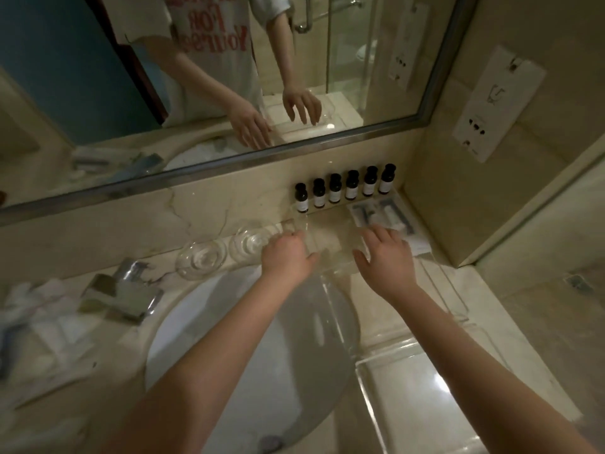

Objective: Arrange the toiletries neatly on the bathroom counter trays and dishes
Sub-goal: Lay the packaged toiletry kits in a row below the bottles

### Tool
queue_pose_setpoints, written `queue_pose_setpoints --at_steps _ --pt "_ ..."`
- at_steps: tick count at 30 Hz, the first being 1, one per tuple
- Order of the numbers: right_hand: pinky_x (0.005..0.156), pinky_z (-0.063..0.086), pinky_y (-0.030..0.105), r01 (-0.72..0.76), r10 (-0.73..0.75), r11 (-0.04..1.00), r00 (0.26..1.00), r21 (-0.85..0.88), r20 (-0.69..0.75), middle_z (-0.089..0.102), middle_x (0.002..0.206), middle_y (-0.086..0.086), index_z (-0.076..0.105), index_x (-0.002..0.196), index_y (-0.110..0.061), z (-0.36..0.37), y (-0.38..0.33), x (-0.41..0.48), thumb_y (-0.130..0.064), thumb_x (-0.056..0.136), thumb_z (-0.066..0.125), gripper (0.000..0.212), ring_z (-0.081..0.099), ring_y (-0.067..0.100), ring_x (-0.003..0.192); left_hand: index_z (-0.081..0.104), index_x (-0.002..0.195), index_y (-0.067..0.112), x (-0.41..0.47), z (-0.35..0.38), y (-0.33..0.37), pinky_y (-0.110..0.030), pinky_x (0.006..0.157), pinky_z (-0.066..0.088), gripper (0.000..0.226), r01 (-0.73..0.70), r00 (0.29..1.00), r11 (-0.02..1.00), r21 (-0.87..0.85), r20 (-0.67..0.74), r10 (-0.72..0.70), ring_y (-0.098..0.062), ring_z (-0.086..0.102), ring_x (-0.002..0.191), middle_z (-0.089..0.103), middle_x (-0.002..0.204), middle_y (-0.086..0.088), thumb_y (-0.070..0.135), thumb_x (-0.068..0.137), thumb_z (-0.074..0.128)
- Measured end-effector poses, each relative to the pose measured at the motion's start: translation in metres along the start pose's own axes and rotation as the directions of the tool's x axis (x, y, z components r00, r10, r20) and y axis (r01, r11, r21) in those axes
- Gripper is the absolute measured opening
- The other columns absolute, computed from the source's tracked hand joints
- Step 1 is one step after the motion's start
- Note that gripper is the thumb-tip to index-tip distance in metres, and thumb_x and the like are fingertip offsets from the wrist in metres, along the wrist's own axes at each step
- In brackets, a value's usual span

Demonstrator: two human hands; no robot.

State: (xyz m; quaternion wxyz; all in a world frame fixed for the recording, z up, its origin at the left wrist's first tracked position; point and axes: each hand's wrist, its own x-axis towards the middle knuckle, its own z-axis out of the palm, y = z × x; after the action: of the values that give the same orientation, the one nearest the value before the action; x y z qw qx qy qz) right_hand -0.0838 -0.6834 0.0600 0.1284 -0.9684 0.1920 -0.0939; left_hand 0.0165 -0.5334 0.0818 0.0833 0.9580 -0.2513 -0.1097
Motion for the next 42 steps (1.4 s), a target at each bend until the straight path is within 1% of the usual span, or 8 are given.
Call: queue_pose_setpoints --at_steps 9,14,20,27,31,33,37,42 --pt "0.09 0.044 0.044 0.185 -0.189 0.982 0.973 0.044 0.134 0.059 0.126 0.01 0.054 0.126 -0.014 0.009 -0.101 -0.062 -0.03 0.085 0.061 0.045 0.053 0.036 0.114 0.047 0.125 0.012 -0.102 -0.006 -0.099 -0.041 0.094 0.04 0.05 0.078 0.997 0.996 0.049 0.021 -0.079 -0.031 0.045 0.12 0.052 0.127 -0.01 0.043 0.086 0.054" --pt "0.099 0.038 0.043 0.296 -0.306 0.952 0.926 0.075 0.221 0.051 0.138 0.007 0.048 0.133 -0.018 0.027 -0.173 -0.094 -0.033 0.089 0.054 0.047 0.045 0.031 0.126 0.048 0.125 0.012 -0.16 -0.003 -0.167 -0.041 0.096 0.04 0.051 0.187 0.982 0.982 0.028 0.033 -0.188 -0.031 0.044 0.121 0.052 0.129 -0.009 0.044 0.086 0.054" --pt "0.102 0.038 0.042 0.443 -0.439 0.892 0.804 0.088 0.401 0.038 0.147 0.003 0.038 0.139 -0.023 0.061 -0.261 -0.117 -0.037 0.091 0.05 0.052 0.036 0.028 0.132 0.051 0.12 0.01 -0.216 0.002 -0.253 -0.039 0.093 0.042 0.046 0.356 0.93 0.934 -0.017 0.106 -0.352 -0.03 0.046 0.117 0.053 0.124 -0.011 0.044 0.088 0.05" --pt "0.098 0.04 0.041 0.593 -0.583 0.789 0.637 0.162 0.505 0.038 0.146 0.005 0.035 0.14 -0.02 0.099 -0.364 -0.127 -0.032 0.091 0.051 0.054 0.038 0.028 0.13 0.045 0.132 0.012 -0.275 0.005 -0.35 -0.042 0.1 0.041 0.055 0.588 0.803 0.806 -0.065 0.164 -0.573 -0.03 0.043 0.125 0.046 0.136 -0.011 0.046 0.089 0.051" --pt "0.102 0.04 0.045 0.655 -0.627 0.729 0.522 0.199 0.579 0.036 0.147 0.008 0.033 0.142 -0.02 0.121 -0.414 -0.129 -0.032 0.089 0.053 0.057 0.037 0.031 0.13 0.051 0.125 0.016 -0.316 0.012 -0.397 -0.043 0.097 0.046 0.054 0.698 0.715 0.695 -0.174 0.22 -0.663 -0.028 0.048 0.12 0.049 0.133 -0.008 0.045 0.081 0.063" --pt "0.102 0.04 0.045 0.675 -0.635 0.707 0.477 0.209 0.607 0.036 0.146 0.008 0.033 0.142 -0.021 0.131 -0.435 -0.13 -0.033 0.089 0.053 0.058 0.038 0.031 0.129 0.051 0.128 0.018 -0.334 0.02 -0.414 -0.044 0.098 0.045 0.063 0.694 0.719 0.682 -0.23 0.262 -0.644 -0.027 0.048 0.12 0.048 0.134 -0.006 0.047 0.074 0.07" --pt "0.102 0.04 0.045 0.699 -0.645 0.68 0.426 0.222 0.635 0.036 0.146 0.008 0.032 0.143 -0.02 0.147 -0.462 -0.132 -0.035 0.09 0.053 0.059 0.038 0.031 0.128 0.049 0.13 0.023 -0.355 0.037 -0.428 -0.041 0.099 0.043 0.068 0.636 0.761 0.746 -0.199 0.323 -0.563 -0.025 0.043 0.124 0.044 0.136 -0.003 0.045 0.071 0.073" --pt "0.101 0.04 0.043 0.682 -0.671 0.675 0.408 0.282 0.619 0.039 0.144 0.007 0.038 0.14 -0.02 0.159 -0.477 -0.133 -0.033 0.09 0.053 0.053 0.041 0.029 0.126 0.057 0.118 0.019 -0.357 0.05 -0.436 -0.039 0.09 0.045 0.036 0.569 0.821 0.792 -0.221 0.195 -0.536 -0.024 0.049 0.111 0.051 0.124 -0.004 0.029 0.083 0.057"
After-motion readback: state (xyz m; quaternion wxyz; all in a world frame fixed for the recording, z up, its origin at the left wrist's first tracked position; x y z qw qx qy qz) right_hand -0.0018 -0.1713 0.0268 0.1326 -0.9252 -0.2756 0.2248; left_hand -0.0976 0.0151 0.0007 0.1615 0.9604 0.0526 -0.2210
